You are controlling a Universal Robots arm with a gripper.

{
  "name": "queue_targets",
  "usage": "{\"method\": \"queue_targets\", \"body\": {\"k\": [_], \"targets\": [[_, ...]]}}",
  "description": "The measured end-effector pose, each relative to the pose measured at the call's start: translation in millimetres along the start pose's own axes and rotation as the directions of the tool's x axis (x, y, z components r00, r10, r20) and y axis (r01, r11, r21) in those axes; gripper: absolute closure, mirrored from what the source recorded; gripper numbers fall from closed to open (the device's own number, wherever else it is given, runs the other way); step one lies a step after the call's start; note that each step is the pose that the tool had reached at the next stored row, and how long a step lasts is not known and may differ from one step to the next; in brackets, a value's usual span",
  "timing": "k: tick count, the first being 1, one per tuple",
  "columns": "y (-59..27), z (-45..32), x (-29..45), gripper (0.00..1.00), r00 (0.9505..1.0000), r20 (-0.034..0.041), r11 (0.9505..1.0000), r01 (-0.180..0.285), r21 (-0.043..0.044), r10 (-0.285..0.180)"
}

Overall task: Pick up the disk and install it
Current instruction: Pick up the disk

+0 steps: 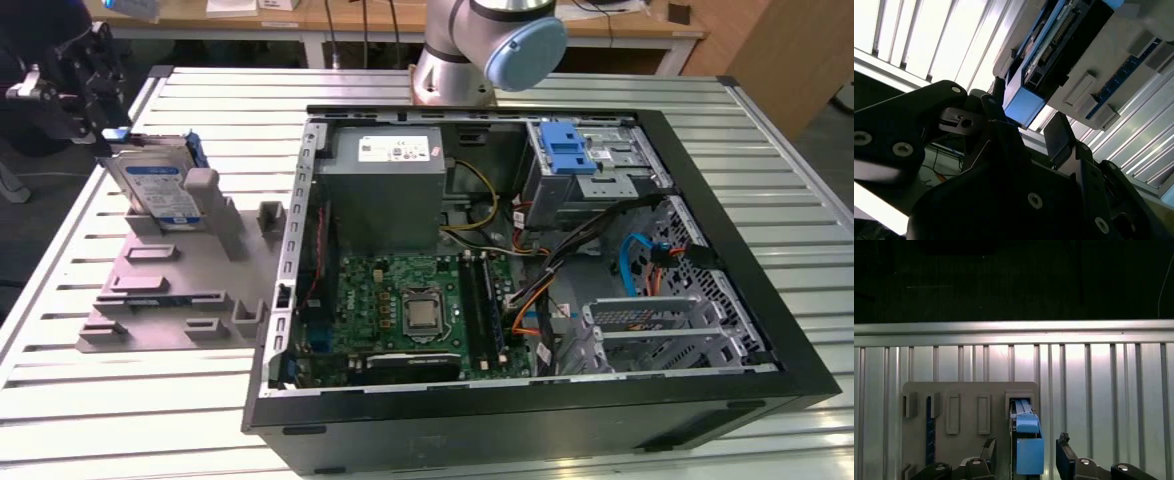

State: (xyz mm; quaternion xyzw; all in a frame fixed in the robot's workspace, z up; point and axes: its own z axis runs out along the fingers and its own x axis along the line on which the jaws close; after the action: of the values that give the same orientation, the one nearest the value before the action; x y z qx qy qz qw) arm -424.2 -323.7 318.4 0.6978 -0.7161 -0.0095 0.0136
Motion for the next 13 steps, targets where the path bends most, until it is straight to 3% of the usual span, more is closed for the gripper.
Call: {"method": "queue_targets", "body": {"k": [13], "targets": [[-0.5,18.6,-0.1,0.41,0.9999,-0.0005,0.9999,0.015,0.0001,-0.015]]}}
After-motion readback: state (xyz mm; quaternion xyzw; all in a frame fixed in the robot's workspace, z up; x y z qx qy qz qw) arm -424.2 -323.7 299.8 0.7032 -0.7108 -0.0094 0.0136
